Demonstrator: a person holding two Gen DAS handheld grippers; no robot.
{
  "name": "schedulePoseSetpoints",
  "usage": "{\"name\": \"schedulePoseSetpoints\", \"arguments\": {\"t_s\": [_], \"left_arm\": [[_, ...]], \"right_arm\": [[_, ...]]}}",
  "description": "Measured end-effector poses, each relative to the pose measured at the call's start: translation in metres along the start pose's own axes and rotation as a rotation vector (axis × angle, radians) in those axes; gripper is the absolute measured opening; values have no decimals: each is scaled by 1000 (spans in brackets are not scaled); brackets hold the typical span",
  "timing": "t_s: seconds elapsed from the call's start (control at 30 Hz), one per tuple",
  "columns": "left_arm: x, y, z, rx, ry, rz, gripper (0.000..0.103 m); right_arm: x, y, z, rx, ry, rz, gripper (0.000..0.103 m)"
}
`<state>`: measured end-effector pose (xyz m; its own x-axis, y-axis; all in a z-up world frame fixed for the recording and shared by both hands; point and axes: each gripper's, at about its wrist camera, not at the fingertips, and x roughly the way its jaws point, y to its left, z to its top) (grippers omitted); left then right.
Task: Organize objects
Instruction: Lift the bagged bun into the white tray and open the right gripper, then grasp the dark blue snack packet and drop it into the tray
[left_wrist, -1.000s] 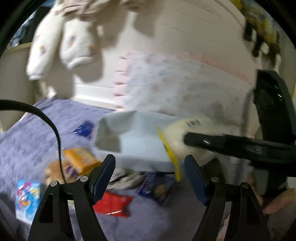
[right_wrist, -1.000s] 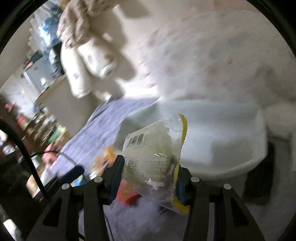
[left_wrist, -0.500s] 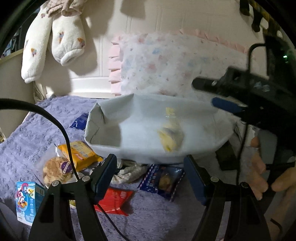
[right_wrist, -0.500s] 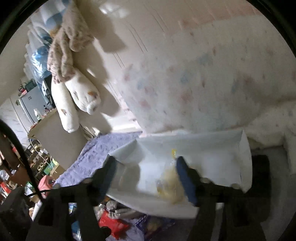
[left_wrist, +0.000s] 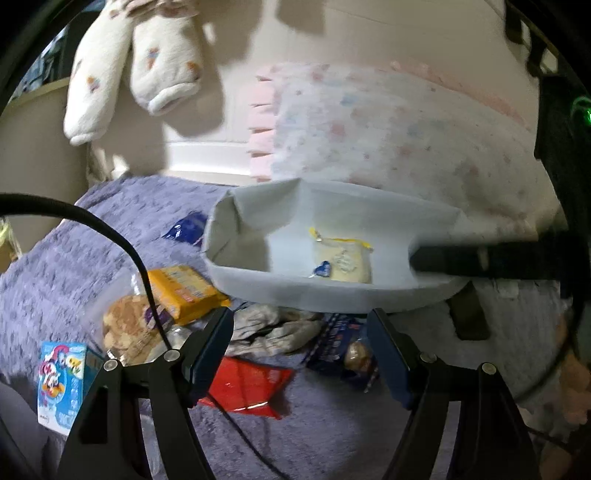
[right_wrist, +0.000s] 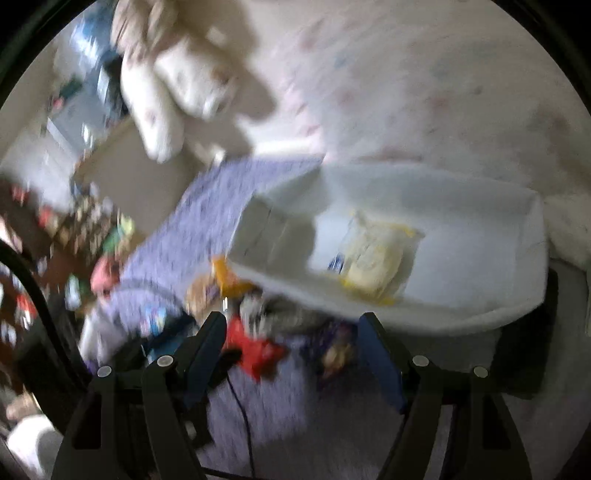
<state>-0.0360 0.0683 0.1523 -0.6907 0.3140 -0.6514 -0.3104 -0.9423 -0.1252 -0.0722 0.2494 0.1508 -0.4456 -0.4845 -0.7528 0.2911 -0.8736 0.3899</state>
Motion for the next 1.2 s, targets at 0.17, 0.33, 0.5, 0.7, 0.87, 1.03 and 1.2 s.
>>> {"name": "schedulePoseSetpoints", "arguments": {"t_s": [0.17, 0.33, 0.5, 0.7, 0.87, 1.03, 1.2], "left_arm": [[2, 33, -10, -86, 42, 80, 74], [16, 57, -15, -166, 118, 88, 74], [24, 62, -20, -182, 152, 100, 74], [27, 60, -22, -173, 159, 91, 74], [29, 56, -22, -160, 163, 89, 74], [26, 59, -21, -173, 155, 88, 74], [11, 61, -14, -194, 91, 109, 74]], "right_arm": [[32, 13, -11, -102, 153, -21, 73], [65, 2, -19, -115, 246, -97, 73], [95, -20, -22, -65, 324, -138, 73], [129, -27, -36, -116, 417, -195, 74], [124, -32, -38, -125, 372, -183, 53], [102, -27, -40, -160, 341, -165, 38], [53, -7, -38, -199, 235, -4, 37]]}}
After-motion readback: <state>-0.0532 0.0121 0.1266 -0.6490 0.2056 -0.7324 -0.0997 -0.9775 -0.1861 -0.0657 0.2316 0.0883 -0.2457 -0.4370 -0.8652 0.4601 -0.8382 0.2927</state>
